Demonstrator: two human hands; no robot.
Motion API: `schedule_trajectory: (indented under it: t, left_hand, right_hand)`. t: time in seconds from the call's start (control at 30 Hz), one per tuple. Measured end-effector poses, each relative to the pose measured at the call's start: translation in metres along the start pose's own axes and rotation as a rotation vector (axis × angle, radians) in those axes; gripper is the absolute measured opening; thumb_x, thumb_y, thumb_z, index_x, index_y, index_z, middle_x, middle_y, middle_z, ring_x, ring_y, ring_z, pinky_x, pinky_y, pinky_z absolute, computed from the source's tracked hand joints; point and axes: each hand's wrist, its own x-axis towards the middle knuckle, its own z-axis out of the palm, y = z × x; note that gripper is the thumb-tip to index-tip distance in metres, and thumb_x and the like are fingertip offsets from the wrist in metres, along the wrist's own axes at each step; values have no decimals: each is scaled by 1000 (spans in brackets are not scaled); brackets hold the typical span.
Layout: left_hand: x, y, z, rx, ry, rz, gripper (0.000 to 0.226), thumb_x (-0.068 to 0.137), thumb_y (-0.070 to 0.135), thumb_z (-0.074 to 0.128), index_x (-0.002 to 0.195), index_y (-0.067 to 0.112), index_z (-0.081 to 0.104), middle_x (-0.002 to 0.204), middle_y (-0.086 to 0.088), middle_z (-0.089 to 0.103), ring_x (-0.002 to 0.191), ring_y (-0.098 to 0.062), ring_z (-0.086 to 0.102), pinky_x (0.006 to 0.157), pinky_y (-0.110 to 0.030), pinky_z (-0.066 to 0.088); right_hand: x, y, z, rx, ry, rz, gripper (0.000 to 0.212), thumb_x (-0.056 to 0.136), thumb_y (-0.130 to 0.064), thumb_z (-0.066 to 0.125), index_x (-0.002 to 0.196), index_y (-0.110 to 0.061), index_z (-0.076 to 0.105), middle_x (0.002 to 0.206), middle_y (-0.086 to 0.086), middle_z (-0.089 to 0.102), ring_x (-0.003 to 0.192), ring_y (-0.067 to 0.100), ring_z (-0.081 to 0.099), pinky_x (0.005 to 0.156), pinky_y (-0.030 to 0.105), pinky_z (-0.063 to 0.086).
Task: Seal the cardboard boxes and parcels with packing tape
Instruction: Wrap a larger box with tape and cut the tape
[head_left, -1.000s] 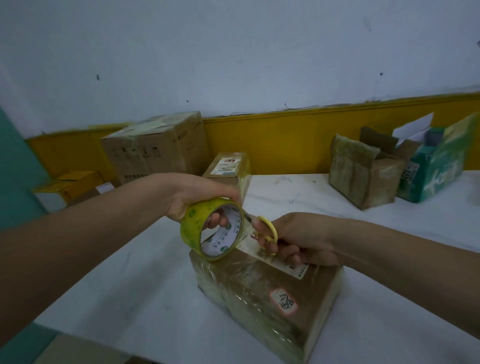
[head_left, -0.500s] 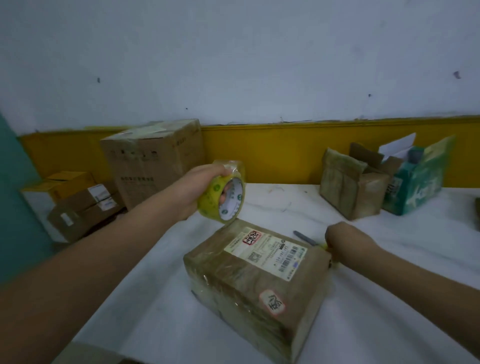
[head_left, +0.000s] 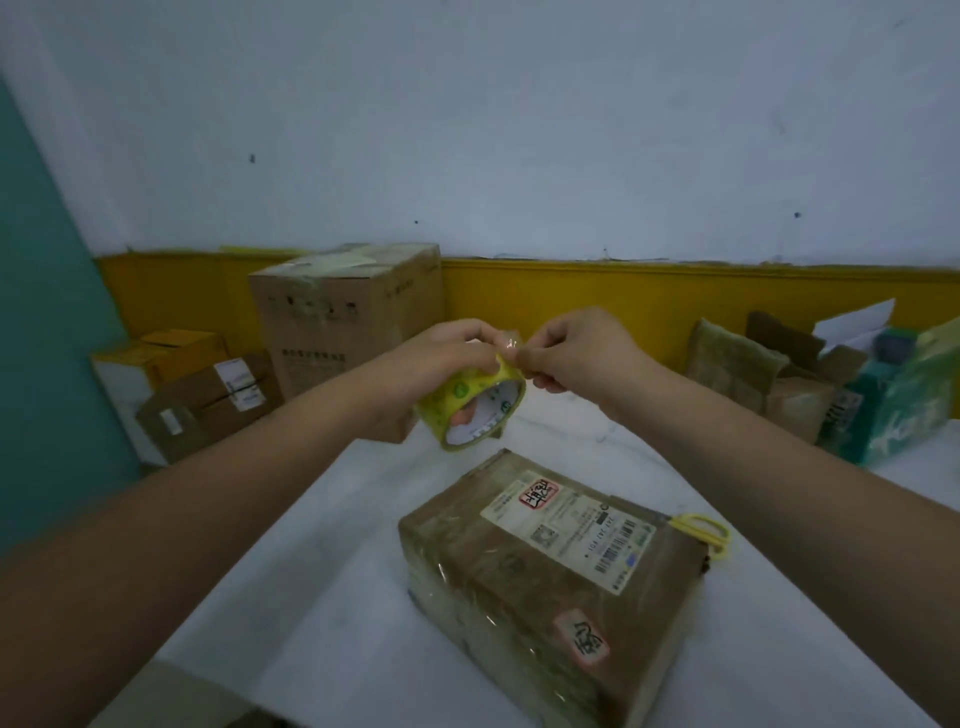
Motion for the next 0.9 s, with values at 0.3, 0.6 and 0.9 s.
schedule_trajectory:
  t: [0.3, 0.6, 0.9]
  left_hand:
    - [-14, -35, -10, 433, -85, 155, 93, 81, 25, 81, 153, 37, 24, 147, 12, 42, 112, -6, 59, 86, -18, 53]
    - [-10, -114, 54, -175, 668, 84, 31, 86, 1, 68, 114, 15, 63, 98, 3, 66, 90, -14, 62, 66, -9, 47]
    - [-39, -82, 86, -143, 910, 24, 22, 79, 25, 77, 88, 23, 58, 72, 7, 59, 61, -2, 53, 52, -19, 42]
  right_hand:
    - [7, 15, 21, -54, 153, -77, 20, 89, -22, 64, 72, -15, 56, 65, -3, 54, 64, 15, 50, 60, 32, 42]
    - [12, 65, 73, -312, 296, -500, 21, 98, -28, 55, 80, -20, 48, 78, -4, 48, 78, 14, 43, 63, 31, 34]
    - [37, 29, 53, -155, -19, -257, 21, 89, -13, 64, 68, -15, 60, 71, -4, 57, 68, 10, 50, 62, 26, 39]
